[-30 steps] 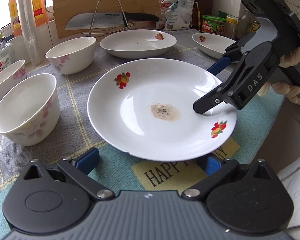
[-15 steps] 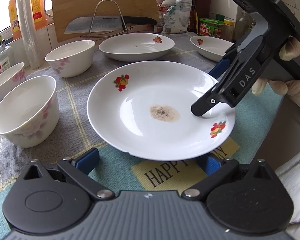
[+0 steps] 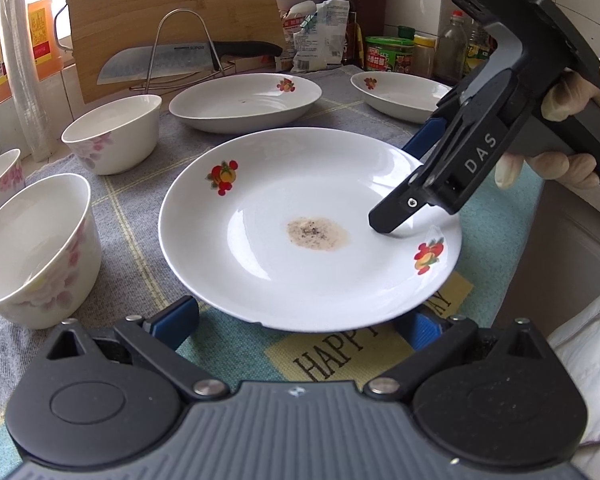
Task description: Organize plates and bowls
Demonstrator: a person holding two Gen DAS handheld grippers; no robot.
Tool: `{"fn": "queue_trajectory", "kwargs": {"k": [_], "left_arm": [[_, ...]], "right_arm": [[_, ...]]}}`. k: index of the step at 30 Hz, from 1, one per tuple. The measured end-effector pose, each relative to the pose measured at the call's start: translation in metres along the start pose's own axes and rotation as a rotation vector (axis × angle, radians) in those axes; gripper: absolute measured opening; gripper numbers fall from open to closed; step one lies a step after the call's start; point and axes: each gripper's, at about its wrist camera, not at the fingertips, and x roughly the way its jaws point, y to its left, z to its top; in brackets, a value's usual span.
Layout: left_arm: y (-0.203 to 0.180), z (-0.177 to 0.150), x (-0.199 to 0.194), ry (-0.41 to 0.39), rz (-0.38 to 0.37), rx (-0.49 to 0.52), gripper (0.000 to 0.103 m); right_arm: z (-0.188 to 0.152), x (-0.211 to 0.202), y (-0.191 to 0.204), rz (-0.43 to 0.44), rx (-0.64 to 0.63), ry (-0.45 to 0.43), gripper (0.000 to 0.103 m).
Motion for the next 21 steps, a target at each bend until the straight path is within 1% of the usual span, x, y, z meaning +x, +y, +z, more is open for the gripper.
{"fn": "queue_trajectory", "kwargs": {"k": [4, 11, 16, 18, 21], "left_arm": [[0.004, 0.001, 0.001, 0.001, -0.022, 0.024, 0.103], [0.016, -0.002, -0.001, -0.018, -0.066, 0.069, 0.103], [0.021, -0.001, 0.001, -0.028, -0.108, 0.109, 0.102], [0.022, -0.001, 0.001, -0.033, -0.118, 0.128, 0.102], [0.024, 0.0, 0.001, -0.036, -0.132, 0.147, 0.102]], "right_arm": [[0.002, -0.001, 0.001, 0.003, 0.035, 0.004, 0.103], [0.009, -0.013, 0.005, 0.044, 0.071, -0.035, 0.103], [0.012, -0.015, 0.005, 0.068, 0.086, -0.029, 0.103], [0.013, -0.014, 0.004, 0.09, 0.09, -0.027, 0.103], [0.015, -0.012, 0.003, 0.1, 0.095, -0.026, 0.103]]}}
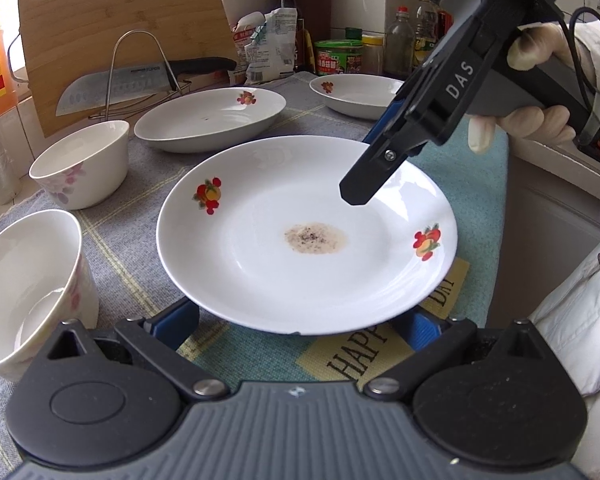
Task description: Organize plates and bowls
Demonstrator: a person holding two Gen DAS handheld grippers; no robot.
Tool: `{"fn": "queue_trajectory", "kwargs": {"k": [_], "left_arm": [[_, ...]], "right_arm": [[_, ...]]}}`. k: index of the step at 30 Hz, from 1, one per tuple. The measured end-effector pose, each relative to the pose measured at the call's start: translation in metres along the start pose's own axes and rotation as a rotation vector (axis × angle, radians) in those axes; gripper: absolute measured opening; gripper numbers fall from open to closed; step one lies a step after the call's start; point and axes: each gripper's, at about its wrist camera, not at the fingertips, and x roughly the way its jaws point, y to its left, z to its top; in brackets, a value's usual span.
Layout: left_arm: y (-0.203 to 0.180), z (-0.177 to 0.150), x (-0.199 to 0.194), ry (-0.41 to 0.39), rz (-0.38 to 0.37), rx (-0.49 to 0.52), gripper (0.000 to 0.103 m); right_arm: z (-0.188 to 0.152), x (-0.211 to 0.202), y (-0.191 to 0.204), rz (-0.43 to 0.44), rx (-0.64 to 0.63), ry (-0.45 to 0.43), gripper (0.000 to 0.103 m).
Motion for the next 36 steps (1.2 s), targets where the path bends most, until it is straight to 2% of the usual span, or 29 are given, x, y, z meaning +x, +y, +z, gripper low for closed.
{"fn": "queue_trajectory", "kwargs": {"k": [13, 21, 25, 36], "left_arm": [[0.001, 0.002, 0.001, -0.003, -0.034, 0.02, 0.101], [0.001, 0.004, 0.002, 0.014, -0.033, 0.022, 0.101], [0.002, 0.005, 0.003, 0.016, -0.034, 0.023, 0.101], [0.003, 0.006, 0.004, 0.025, -0.035, 0.042, 0.102]], "right_arm": [[0.012, 0.005, -0.017, 0.149, 0.02, 0.021, 0.103], [0.02, 0.014, -0.027, 0.221, 0.057, 0.048, 0.095], [0.024, 0.018, -0.026, 0.234, 0.061, 0.057, 0.092], [0.031, 0.024, -0.034, 0.271, 0.112, 0.066, 0.091]]}}
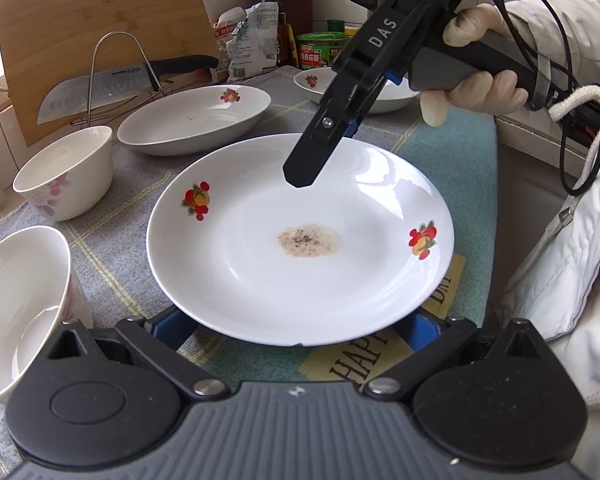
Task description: Organize plates and bowls
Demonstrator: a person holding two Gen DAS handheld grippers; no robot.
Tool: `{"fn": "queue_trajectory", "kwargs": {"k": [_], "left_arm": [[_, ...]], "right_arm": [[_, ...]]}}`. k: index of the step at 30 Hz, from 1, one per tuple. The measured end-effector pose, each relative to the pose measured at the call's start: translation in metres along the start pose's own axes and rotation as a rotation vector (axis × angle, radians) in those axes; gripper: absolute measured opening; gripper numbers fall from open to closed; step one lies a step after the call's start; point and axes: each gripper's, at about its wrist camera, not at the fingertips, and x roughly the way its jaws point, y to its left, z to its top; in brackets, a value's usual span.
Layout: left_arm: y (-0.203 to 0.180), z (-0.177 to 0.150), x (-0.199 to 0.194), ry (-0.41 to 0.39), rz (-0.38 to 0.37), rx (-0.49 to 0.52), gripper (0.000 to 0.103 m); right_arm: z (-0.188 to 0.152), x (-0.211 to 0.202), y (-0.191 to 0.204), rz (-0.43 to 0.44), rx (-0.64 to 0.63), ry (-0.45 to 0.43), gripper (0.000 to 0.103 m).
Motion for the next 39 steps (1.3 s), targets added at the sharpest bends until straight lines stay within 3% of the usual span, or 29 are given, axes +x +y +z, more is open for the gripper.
{"fn": "queue_trajectory", "kwargs": {"k": [13, 39], "left_arm": [[0.0016, 0.0013, 0.0009, 0.006, -0.008, 0.013, 0.103], [0.0013, 0.0087, -0.0059, 0.0, -0.007, 0.02, 0.099]], "right_arm": [[0.0048, 0.0005, -0.0062, 0.026, 0.079, 0.021, 0.091], [0.0063, -0.0051, 0.002, -0.028, 0.042, 0.026, 0.09]]}}
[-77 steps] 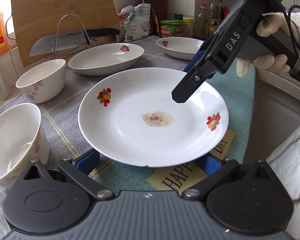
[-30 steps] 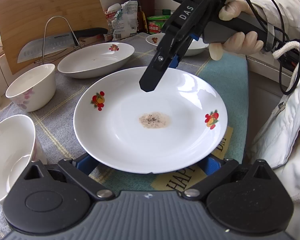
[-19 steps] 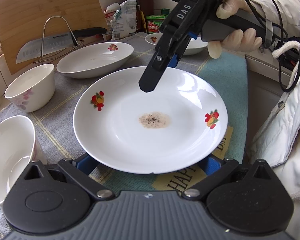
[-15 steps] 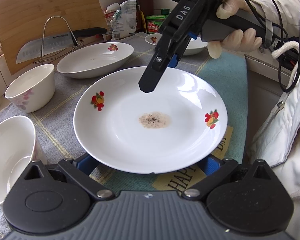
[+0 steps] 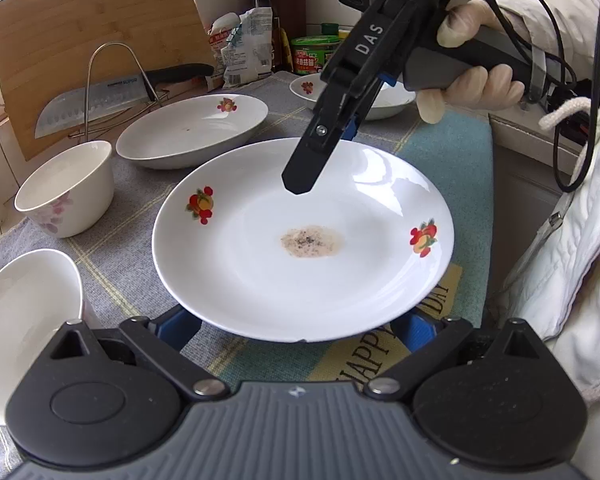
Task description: Organize plates and bowls
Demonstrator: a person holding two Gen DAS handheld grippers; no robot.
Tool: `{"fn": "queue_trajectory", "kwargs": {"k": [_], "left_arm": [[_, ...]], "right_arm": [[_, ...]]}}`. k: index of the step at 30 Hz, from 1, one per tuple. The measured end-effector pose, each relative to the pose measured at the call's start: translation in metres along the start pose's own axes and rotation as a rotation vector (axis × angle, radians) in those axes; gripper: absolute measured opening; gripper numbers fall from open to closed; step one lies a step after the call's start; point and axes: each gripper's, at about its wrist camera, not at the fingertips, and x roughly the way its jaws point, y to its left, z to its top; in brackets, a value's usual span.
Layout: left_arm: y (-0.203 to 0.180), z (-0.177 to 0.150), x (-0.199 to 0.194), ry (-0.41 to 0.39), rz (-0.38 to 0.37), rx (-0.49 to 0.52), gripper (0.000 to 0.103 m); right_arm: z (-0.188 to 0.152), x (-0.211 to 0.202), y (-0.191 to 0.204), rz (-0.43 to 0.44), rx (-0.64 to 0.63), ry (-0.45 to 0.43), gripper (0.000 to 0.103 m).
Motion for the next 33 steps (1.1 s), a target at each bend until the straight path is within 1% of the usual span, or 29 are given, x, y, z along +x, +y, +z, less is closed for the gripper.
{"fn": "queue_trajectory", "kwargs": {"k": [9, 18, 22, 30, 33], "left_arm": [[0.0, 0.007, -0.001, -0.002, -0.002, 0.01, 0.099], [-0.001, 0.026, 0.001, -0.003, -0.004, 0.042, 0.099], [0.001, 0.036, 0.006, -0.006, -0.008, 0.055, 0.099], [-0.013, 0.063, 0.023, -0.022, -0.028, 0.083, 0.099], [-0.018, 0.076, 0.035, -0.028, -0.037, 0.095, 0.099]], "right_arm": [[-0.001, -0.013, -0.002, -0.004, -0.004, -0.029, 0.09], [-0.004, -0.035, -0.011, -0.009, 0.003, -0.075, 0.09], [-0.006, -0.047, -0.019, -0.013, 0.008, -0.101, 0.09], [-0.011, -0.075, -0.044, -0.04, 0.033, -0.156, 0.091], [-0.014, -0.086, -0.056, -0.05, 0.045, -0.176, 0.091]]}}
